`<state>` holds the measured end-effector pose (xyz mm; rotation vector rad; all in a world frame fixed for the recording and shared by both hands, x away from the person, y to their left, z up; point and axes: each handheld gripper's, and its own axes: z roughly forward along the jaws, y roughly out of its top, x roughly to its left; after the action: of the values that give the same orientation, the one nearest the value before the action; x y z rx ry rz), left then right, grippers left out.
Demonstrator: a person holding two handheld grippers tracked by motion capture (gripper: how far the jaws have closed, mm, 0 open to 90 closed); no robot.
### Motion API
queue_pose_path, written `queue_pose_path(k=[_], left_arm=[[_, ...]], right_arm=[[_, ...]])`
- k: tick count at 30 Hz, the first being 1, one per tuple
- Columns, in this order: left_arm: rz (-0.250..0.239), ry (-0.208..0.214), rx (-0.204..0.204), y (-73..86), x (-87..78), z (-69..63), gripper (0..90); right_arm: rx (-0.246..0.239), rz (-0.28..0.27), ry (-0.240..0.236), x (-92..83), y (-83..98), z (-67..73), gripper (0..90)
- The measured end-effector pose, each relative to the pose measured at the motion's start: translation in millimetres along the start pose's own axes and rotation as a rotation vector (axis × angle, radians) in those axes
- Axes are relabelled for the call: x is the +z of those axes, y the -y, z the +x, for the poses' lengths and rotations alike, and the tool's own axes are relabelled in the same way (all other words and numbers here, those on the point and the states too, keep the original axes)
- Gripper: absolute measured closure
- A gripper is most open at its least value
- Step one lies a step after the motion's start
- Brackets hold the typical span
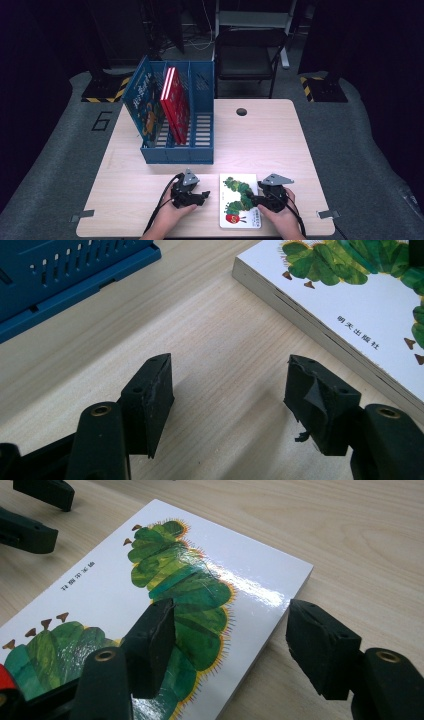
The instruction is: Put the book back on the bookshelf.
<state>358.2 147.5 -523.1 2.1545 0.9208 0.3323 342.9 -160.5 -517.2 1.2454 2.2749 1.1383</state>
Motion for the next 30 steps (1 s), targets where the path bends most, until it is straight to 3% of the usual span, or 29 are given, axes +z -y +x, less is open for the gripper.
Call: queue_pose_path(k=[4, 9, 13, 18, 23, 30], left_arm=[[-0.005, -0.032, 0.033, 1.2, 1.4, -2.6, 35.9], [-0.032, -0.042, 0.032, 3.9, 3.2, -5.5, 35.8], [-0.042, -0.041, 0.036, 4.9, 3.7, -5.2, 35.7], [-0.043, -0.043, 0.034, 4.9, 3.7, -5.1, 35.7], [-0.044, -0.055, 0.023, 4.6, 4.8, -5.5, 32.2], [-0.019, -0.087, 0.007, 3.6, 5.3, -6.4, 22.6]], right_arm=[[0.032, -0.003, -0.006, 1.7, 1.3, -2.6, 33.9], [0.072, 0.004, -0.037, 2.7, 2.5, -7.6, 32.1], [0.068, 0.01, -0.048, 3.2, 1.7, -9.4, 31.1], [0.052, 0.009, -0.005, -1.9, -1.0, -15.1, 35.1], [0.068, -0.003, 0.033, -5.4, 0.9, -25.1, 36.2], [0.087, -0.013, 0.031, -6.3, 0.2, -29.7, 36.2]])
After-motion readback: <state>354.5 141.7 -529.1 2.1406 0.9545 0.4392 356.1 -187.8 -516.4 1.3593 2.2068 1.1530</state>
